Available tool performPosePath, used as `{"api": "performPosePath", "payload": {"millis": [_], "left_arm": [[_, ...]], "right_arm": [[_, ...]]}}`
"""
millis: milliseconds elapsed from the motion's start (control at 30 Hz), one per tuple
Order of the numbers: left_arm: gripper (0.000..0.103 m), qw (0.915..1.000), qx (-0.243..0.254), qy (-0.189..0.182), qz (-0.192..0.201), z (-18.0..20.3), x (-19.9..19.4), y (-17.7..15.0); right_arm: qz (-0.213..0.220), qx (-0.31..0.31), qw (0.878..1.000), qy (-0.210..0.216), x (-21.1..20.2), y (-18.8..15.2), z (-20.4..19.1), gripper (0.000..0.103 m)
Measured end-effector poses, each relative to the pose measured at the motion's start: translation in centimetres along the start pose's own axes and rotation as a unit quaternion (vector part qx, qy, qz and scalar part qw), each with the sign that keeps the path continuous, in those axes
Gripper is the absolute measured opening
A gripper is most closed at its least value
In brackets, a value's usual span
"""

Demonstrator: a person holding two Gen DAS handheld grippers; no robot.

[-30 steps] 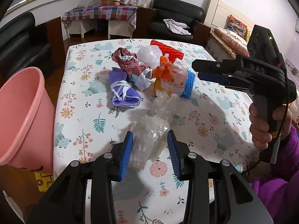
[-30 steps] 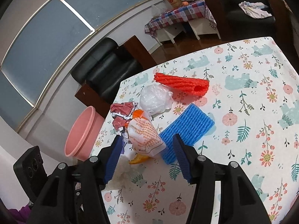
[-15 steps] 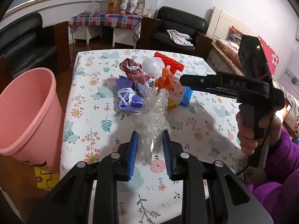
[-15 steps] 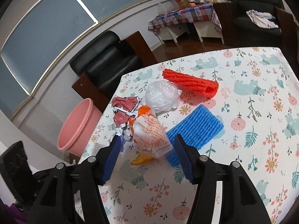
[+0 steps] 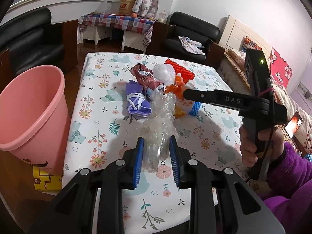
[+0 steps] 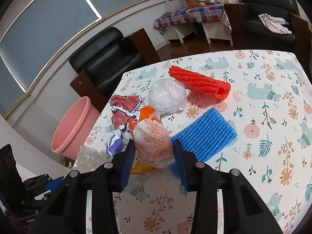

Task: Collect trash
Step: 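Grasp the clear plastic bag with the left gripper while the right grasps the orange printed bag, then carry both bags over the pink bucket and open both grippers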

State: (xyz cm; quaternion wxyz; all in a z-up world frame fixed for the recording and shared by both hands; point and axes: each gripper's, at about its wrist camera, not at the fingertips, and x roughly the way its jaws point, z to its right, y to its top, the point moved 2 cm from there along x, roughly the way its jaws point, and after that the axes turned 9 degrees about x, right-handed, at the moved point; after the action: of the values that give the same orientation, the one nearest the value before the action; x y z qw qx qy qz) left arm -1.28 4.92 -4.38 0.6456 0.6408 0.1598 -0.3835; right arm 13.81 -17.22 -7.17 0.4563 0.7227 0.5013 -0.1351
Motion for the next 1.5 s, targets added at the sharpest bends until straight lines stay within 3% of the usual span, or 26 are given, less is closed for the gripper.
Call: {"api": "performPosePath", "payload": {"millis": [333,667,1100,1500], "left_arm": [[0.026,0.9995,-0.021,0.010,0.019,-0.7,-1.0,0.0],[0.026,0.9967,-0.049,0.035,0.055,-2.4,-2.8,0.5],[0.026,0.9830,-0.110,0.103,0.104,-7.3,-6.3,0.4],[0.026,0.9681,-0.155,0.158,0.118,-11.5,-8.6,-0.9]], "right_arm": [[0.035,0.021,0.999,0.028,-3.1,0.7,0.2,0.038],[0.041,-0.001,0.997,0.064,-4.4,1.2,-3.3,0.039],[-0.001,-0.041,0.993,0.110,-0.9,1.6,-10.6,0.039],[-0.043,-0.064,0.988,0.134,3.3,1.5,-16.8,0.039]]}}
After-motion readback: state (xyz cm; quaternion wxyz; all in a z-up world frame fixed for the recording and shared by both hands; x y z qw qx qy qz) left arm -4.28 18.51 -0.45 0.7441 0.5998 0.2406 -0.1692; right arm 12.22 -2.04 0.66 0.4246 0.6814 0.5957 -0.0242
